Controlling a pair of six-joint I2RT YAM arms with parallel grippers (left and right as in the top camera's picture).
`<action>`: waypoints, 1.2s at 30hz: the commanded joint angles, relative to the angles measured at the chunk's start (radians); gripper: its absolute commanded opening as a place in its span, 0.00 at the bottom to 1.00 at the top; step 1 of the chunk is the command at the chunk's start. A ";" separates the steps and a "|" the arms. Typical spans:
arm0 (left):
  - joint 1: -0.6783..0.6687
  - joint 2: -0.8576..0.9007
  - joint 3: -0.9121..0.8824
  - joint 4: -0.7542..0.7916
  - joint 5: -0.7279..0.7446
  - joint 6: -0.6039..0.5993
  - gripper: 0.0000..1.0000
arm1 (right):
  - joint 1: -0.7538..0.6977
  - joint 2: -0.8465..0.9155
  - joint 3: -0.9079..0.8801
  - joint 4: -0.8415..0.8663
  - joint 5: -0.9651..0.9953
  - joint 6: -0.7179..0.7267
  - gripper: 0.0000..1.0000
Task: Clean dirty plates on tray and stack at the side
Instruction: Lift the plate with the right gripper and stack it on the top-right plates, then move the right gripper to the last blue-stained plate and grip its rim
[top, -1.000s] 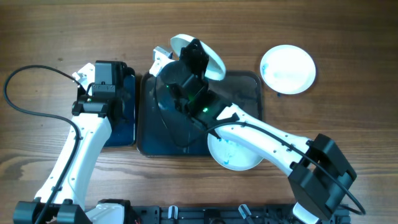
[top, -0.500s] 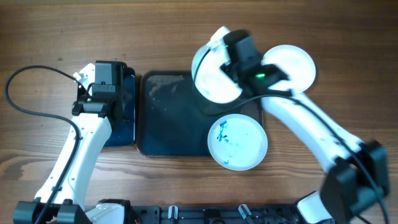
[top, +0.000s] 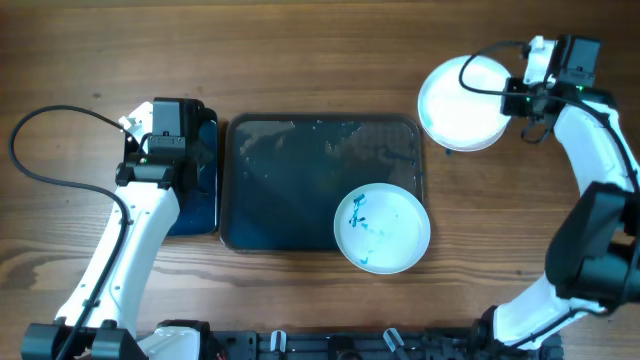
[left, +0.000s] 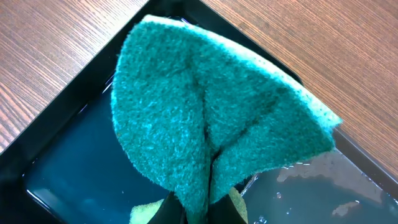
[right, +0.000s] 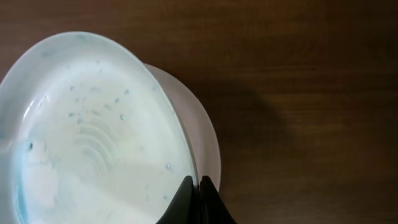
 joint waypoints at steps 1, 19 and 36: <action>0.004 -0.005 -0.001 0.003 0.005 -0.003 0.04 | -0.037 0.088 0.000 0.024 -0.040 0.027 0.04; 0.004 -0.005 -0.001 0.009 0.031 -0.003 0.04 | 0.484 -0.042 -0.001 -0.412 0.011 0.011 0.77; 0.004 -0.005 -0.001 0.021 0.031 -0.003 0.04 | 0.592 -0.027 -0.196 -0.452 -0.066 0.067 0.47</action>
